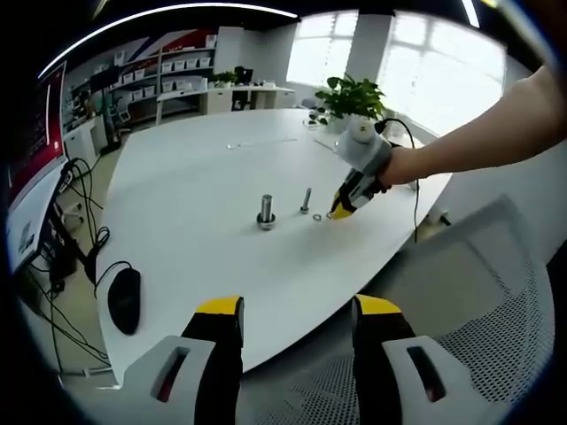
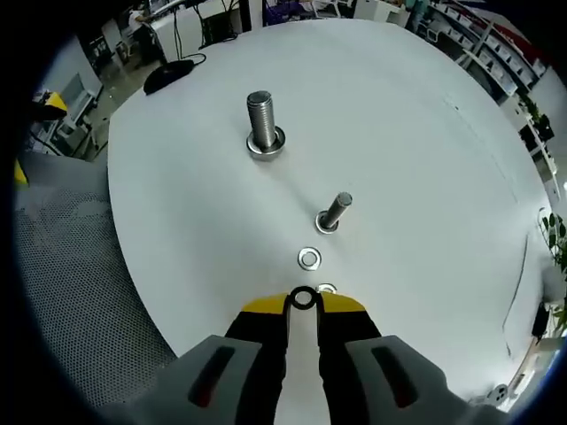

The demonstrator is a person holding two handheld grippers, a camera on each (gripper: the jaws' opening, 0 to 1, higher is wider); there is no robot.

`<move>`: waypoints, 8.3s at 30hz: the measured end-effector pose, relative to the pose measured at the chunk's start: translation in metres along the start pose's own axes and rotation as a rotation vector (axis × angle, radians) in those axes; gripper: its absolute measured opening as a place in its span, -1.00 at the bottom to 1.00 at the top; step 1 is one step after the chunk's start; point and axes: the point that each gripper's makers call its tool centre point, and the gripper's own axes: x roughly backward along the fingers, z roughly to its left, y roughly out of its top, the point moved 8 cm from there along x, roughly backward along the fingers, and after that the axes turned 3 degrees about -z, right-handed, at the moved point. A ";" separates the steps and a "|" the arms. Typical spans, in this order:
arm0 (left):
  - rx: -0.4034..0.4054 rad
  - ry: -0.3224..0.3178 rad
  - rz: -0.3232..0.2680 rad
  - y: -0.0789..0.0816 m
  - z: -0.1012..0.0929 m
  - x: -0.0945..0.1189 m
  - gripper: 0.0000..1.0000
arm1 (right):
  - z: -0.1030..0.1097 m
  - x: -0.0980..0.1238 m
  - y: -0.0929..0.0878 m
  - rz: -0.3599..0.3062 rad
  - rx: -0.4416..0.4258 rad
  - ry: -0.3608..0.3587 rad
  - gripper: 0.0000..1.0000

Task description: Place the washer onto the threaded stud by aligning its center hole with the stud, sliding it down to the base, and recovering from edge contact or off-axis alignment until the washer reaches the visible bottom stop.

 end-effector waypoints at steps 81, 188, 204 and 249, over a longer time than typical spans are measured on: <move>0.012 0.016 0.010 -0.001 0.003 0.000 -0.07 | -0.013 -0.038 0.044 -0.009 0.079 0.005 -0.70; -0.015 -0.006 0.046 -0.005 -0.001 -0.002 -0.08 | -0.013 -0.007 -0.010 -0.049 -0.051 -0.071 -0.72; -0.021 -0.009 0.033 -0.003 -0.002 -0.001 -0.08 | -0.015 0.026 0.032 -0.167 -0.022 -0.068 -0.72; -0.043 -0.013 0.046 -0.004 -0.003 -0.002 -0.09 | -0.012 -0.005 0.050 -0.113 0.024 -0.052 -0.72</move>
